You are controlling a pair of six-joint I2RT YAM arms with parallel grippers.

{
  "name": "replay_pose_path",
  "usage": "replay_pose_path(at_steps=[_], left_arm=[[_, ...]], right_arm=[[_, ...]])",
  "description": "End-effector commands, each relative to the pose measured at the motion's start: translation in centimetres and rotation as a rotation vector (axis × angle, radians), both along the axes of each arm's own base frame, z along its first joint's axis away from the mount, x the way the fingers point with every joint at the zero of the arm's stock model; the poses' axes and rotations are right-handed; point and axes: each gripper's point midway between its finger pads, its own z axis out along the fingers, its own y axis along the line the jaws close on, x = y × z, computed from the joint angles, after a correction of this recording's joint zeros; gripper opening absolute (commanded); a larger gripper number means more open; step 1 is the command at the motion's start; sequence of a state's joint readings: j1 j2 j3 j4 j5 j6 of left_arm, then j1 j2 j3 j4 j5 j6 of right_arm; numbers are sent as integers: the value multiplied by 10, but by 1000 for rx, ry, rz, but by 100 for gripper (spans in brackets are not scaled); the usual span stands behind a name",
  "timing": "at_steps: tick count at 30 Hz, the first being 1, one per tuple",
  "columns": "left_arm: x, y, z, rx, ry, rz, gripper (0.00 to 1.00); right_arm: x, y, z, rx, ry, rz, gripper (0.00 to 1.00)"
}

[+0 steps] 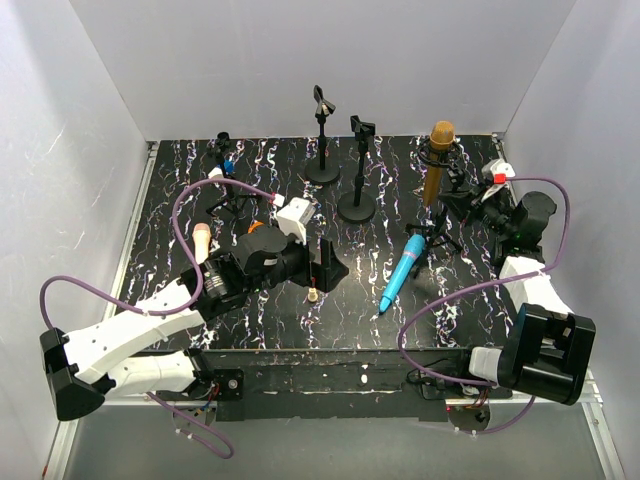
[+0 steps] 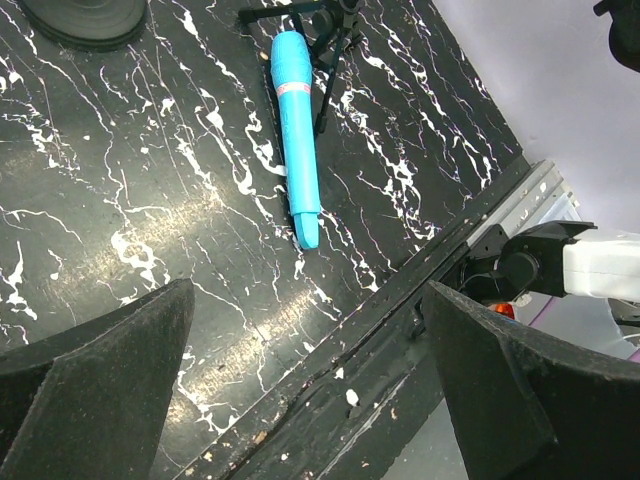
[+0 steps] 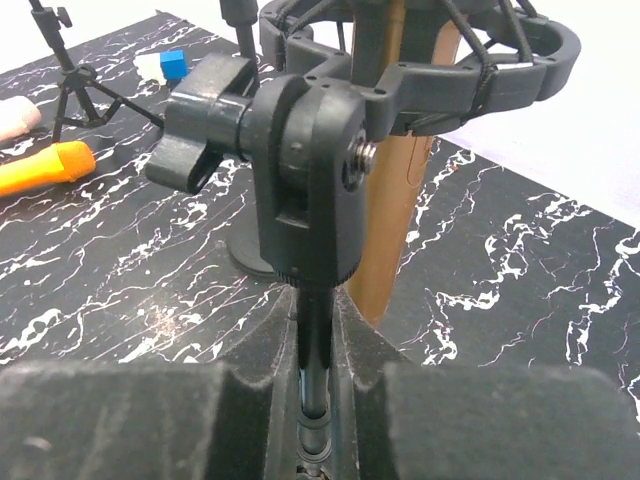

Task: Attach the microphones to the stand

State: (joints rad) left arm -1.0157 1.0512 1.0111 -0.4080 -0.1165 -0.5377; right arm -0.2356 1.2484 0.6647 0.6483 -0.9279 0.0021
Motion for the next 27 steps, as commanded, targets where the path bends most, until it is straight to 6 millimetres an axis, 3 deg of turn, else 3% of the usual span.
replay_pose_path(at_steps=[1, 3, 8, 15, 22, 27], left_arm=[[1, 0, 24, -48, -28, 3, 98], [1, 0, 24, -42, -28, 3, 98], [1, 2, 19, -22, -17, 7, 98], [4, -2, 11, 2, 1, 13, 98], [8, -4, 8, 30, 7, 19, 98], [8, -3, 3, 36, 16, 28, 98]], right_arm=[[6, -3, 34, -78, -165, 17, 7], [13, -7, 40, -115, -191, 13, 1], [39, -25, 62, -159, -270, -7, 1], [89, -57, 83, -140, -332, -69, 1], [132, -78, 87, -97, -330, -105, 1], [142, -85, 80, -73, -306, -116, 3]])
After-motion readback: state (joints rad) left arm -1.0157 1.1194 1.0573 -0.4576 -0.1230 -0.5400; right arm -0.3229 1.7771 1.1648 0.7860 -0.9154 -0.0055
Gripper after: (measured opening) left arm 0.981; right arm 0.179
